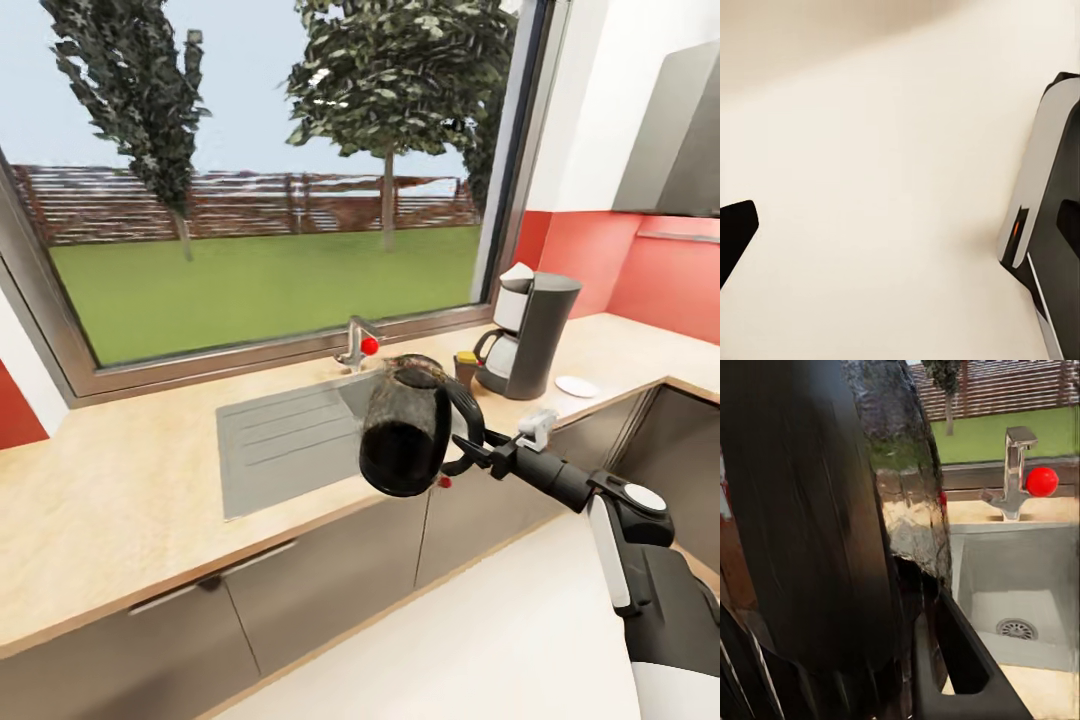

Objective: Set up a coffee station on the kitchen countertop: keep the coffee maker on the countertop, move the bottle of coffee from the kitchen shelf to the counter next to the coffee maker, place a paper coffee filter on top of the coffee maker, put the saucer next to the coffee maker with the coffee cup on the saucer, and place the electric kettle next to the coffee maker.

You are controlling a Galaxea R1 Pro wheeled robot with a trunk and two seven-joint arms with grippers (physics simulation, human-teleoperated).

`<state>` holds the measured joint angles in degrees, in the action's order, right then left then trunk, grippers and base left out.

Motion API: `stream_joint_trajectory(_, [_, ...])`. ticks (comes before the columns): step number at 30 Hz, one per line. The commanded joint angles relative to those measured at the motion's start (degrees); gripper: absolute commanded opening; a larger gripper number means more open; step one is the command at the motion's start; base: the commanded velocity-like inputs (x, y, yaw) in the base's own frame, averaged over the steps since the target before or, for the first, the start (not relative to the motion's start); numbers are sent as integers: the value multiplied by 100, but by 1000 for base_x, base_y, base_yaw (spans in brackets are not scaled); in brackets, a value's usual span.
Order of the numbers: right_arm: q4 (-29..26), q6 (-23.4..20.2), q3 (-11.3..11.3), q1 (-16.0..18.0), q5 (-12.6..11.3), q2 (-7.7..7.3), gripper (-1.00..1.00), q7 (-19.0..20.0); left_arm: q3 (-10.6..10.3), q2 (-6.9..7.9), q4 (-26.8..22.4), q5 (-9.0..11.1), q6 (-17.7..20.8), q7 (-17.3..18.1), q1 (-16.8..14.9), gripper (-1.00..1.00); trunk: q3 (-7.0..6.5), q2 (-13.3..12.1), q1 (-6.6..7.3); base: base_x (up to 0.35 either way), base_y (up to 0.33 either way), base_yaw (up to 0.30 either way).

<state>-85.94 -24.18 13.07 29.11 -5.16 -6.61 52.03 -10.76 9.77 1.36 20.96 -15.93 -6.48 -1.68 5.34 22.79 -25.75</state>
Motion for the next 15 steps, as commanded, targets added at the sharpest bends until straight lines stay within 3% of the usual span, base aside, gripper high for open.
stream_joint_trajectory(1, [-2,-51,4,7,-64,1,-100,12,-49,-1,14,31,-26,-11,-8,100,12,13,-3,0,0,-267])
stream_joint_trajectory(15, [-2,-51,11,7,-64,2,-100,12,-49,-1,20,24,-24,-18,-8,100,12,13,-3,237,-179,-267])
